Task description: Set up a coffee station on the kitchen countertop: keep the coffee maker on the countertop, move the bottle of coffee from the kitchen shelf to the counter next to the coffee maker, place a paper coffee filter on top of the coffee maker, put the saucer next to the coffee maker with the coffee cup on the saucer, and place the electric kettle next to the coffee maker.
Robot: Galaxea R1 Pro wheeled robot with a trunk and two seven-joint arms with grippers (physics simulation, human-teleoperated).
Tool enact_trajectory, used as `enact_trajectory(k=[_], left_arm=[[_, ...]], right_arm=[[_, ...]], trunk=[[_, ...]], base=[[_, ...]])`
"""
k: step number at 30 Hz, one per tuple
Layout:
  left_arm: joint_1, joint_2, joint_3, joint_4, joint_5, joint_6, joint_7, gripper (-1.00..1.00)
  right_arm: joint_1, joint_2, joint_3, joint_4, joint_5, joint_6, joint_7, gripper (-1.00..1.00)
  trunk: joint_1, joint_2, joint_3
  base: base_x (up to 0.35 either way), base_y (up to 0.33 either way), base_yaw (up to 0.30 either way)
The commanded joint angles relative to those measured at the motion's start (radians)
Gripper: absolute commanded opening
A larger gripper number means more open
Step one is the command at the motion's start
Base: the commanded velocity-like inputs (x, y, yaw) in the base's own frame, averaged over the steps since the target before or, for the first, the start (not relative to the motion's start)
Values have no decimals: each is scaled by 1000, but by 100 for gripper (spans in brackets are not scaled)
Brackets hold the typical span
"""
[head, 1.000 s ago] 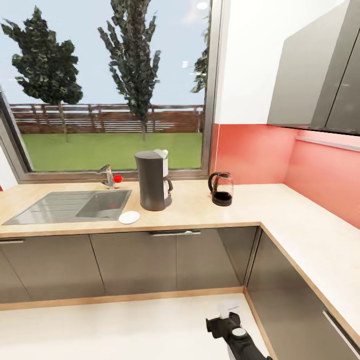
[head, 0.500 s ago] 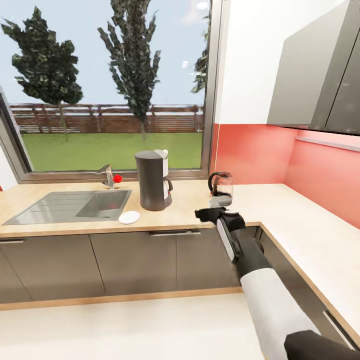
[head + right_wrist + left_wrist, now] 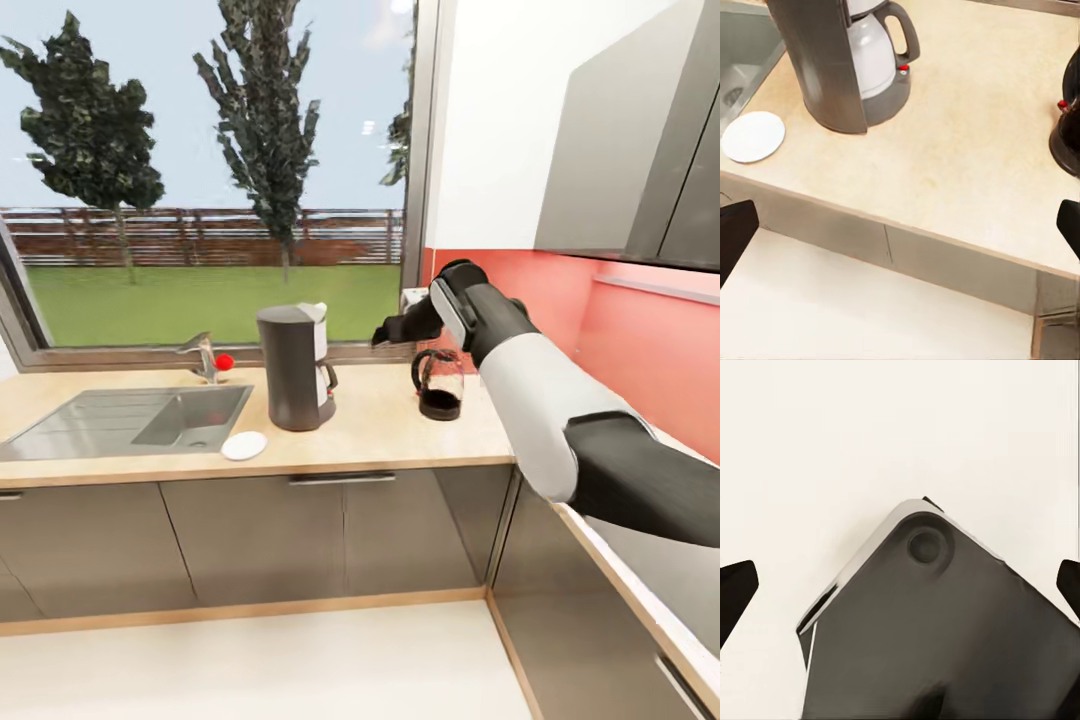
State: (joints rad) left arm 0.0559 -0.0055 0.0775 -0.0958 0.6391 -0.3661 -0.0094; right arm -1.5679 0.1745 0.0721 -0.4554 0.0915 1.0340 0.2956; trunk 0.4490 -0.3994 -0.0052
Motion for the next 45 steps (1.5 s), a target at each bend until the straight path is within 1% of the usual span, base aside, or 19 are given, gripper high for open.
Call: enact_trajectory(k=[1, 6, 10, 12, 13, 14, 15, 16, 18, 19, 21, 22, 23, 25, 28, 32, 38, 39, 45], left_arm=[[1, -1, 7, 0, -3, 1, -1, 100], [1, -1, 4, 3, -5, 29, 0, 100], [1, -1, 4, 4, -5, 36, 0, 100], [1, -1, 4, 4, -5, 39, 0, 100], [1, -1, 4, 4, -4, 41, 0, 100], [1, -1, 3, 4, -5, 43, 0, 100], [1, -1, 3, 4, -5, 43, 0, 100], [1, -1, 3, 4, -5, 43, 0, 100], [1, -1, 3, 4, -5, 44, 0, 100], [1, -1, 3, 4, -5, 44, 0, 100], [1, -1, 3, 4, -4, 44, 0, 100], [1, -1, 3, 5, -4, 44, 0, 100], [1, -1, 3, 5, -4, 44, 0, 100], [1, -1, 2, 5, -4, 44, 0, 100], [1, -1, 3, 5, -5, 44, 0, 100], [1, -2, 2, 5, -5, 44, -1, 100], [1, -3, 0, 5, -6, 44, -1, 100], [1, -4, -1, 5, -7, 44, -1, 100], [1, -4, -1, 5, -6, 44, 0, 100]], right_arm=[[-31, 0, 2, 37, 17, 4, 15, 100], [-125, 0, 2, 164, 50, -3, 31, 100], [-138, 0, 11, 187, 98, -4, 46, 100], [-140, 0, 41, 190, 132, -4, 69, 100], [-141, 0, 73, 192, 151, -7, 94, 100], [-142, -3, 167, 194, 176, -34, 182, 100], [-142, -6, 198, 194, 180, -49, 215, 100], [-142, -8, 211, 194, 181, -56, 230, 100], [-142, -26, 262, 195, 191, -93, 306, 100], [-142, -30, 270, 195, 192, -102, 321, 100], [-143, -40, 317, 195, 198, -142, 396, 100], [-143, -48, 389, 195, 199, -186, 489, 100], [-143, -51, 408, 195, 199, -196, 512, 100], [-143, -62, 478, 195, 198, -227, 591, 100], [-143, -67, 501, 196, 198, -237, 618, 100], [-143, -93, 520, 206, 200, -238, 638, 100], [-143, -93, 566, 317, 246, -215, 639, 100], [-143, -95, 577, 339, 257, -185, 639, 100], [-143, -86, 582, 348, 260, -145, 634, 100]], trunk=[[1, -1, -1], [1, -1, -1], [1, -1, -1], [1, -1, -1], [1, -1, -1], [1, -1, -1], [1, -1, -1], [1, -1, -1], [1, -1, -1], [1, -1, -1], [1, -1, -1], [1, -1, -1], [1, -1, -1], [1, -1, -1], [1, -1, -1], [1, -1, -1], [1, -1, -1], [1, -1, -1], [1, -1, -1]], base=[[306, -126, 0], [311, -122, 0], [316, -102, 0], [325, -43, 0], [329, -25, 0], [332, -8, 0], [332, -5, 0], [333, -4, 0], [333, -2, 0], [333, -1, 0], [333, 0, 0], [333, 0, 0], [333, 0, 0], [333, 0, 0], [333, 0, 0], [329, -68, 0], [299, -188, 0], [288, -215, 0], [295, -181, 0]])
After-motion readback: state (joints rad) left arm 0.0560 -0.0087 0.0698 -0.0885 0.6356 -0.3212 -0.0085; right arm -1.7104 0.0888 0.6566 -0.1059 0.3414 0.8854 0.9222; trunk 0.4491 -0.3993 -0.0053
